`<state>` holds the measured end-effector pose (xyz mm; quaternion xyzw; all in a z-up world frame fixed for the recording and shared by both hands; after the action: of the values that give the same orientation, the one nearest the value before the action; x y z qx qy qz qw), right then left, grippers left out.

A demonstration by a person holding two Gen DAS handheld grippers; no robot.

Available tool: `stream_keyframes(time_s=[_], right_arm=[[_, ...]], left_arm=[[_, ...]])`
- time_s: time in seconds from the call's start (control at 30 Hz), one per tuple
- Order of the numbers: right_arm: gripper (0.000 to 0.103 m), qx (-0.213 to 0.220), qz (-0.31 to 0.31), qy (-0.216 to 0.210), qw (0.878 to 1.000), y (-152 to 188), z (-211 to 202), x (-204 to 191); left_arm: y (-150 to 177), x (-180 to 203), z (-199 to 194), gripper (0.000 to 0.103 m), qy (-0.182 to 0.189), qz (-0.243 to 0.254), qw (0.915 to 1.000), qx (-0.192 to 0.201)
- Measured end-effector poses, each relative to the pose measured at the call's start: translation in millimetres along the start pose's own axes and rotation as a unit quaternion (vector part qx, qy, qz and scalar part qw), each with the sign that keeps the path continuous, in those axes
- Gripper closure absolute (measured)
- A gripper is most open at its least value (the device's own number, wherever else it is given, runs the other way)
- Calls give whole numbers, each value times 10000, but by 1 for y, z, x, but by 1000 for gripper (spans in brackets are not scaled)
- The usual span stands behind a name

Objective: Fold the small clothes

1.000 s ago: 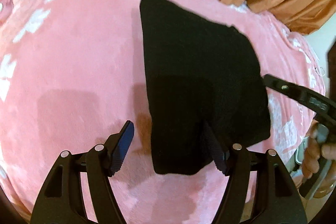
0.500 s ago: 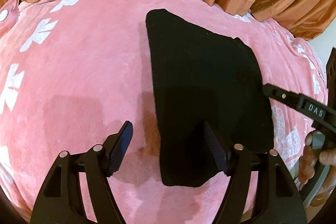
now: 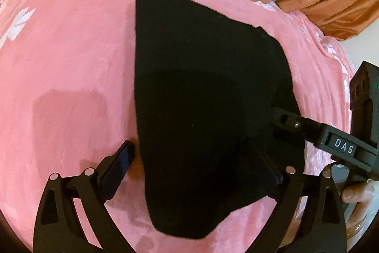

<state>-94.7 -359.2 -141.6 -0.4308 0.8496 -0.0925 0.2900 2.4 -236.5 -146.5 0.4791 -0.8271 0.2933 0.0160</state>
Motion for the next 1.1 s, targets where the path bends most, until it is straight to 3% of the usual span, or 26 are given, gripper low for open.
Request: stream_keyframes(time_s=[0.07,0.1,0.17,0.2,0.23,0.3,0.4,0.47,0.57,0.63,0.67,0.7,0.73,0.77,0.83,0.9,0.93,1.0,1.03,1.1], right_arm=[[38,19,-94,41,9999,-2,-1,-3],[43,64,-127,-10,9999,-3,-2,-7],[74,127,-135,-111,9998,-6,-6,-16],[77,189,-168,-105,9996,-9,-8,-19],[80,363,-264,-183,9988,-15,-17,-30],[82,743,-429,-420,9954,-28,-39,-54],[83,1419,-764,-787,9838,-52,-84,-101],[83,1956,-1012,-1126,9689,-70,-126,-139],[82,2389,-1092,-1514,9529,-90,-165,-170],[82,2488,-1130,-1677,9472,-105,-175,-187],[81,2460,-1157,-1661,9479,-109,-170,-190],[80,2388,-1195,-1615,9501,-112,-161,-189],[77,2253,-1221,-1549,9541,-115,-142,-190],[71,1951,-1185,-1458,9626,-117,-109,-184],[70,1413,-1011,-1097,9787,-111,-45,-158],[77,1023,-769,-232,9915,-102,4,-118],[85,770,-611,90,9951,-96,19,-103],[86,699,-382,-485,9956,-97,15,-112],[86,780,-435,-654,9939,-98,8,-120],[86,990,-813,-513,9904,-97,1,-129]], left_arm=[[-4,2,0,14,174,-14,9998,28],[-5,3,-2,31,267,5,9996,26],[-9,4,-5,52,280,79,9996,-18],[-14,5,-10,70,341,102,9994,2],[-19,8,-15,76,448,103,9989,32],[-38,14,-41,79,791,33,9966,232],[-72,18,-100,80,1070,142,9906,834],[-100,17,-152,79,1116,298,9837,1379],[-131,8,-211,77,1026,533,9738,1960],[-142,-3,-223,69,896,592,9721,2087],[-146,-11,-221,64,817,554,9727,2099],[-149,-26,-209,54,648,437,9752,2070],[-149,-44,-189,44,365,318,9791,1973],[-145,-60,-171,41,99,245,9822,1860],[-127,-108,-117,43,-608,-18,9877,1438],[-99,-147,-79,52,-1088,-450,9898,800],[-90,-152,-72,52,-950,-619,9917,599],[-90,-144,-79,48,-629,-506,9934,816],[-91,-142,-83,41,-694,-387,9925,928],[-92,-131,-86,36,-748,-121,9909,1109]])
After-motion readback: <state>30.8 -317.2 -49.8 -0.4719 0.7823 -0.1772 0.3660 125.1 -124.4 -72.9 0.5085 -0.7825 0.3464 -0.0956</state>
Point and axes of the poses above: each gripper's, at about its wrist camera, not at the fingertips, and z roughly the way its jaws point, x to its right, y to its underside, the point moved 10 cm from there along z, roughly the way its jaws point, and after that the axes turned 5 degrees about x, right-handed, at the moved point
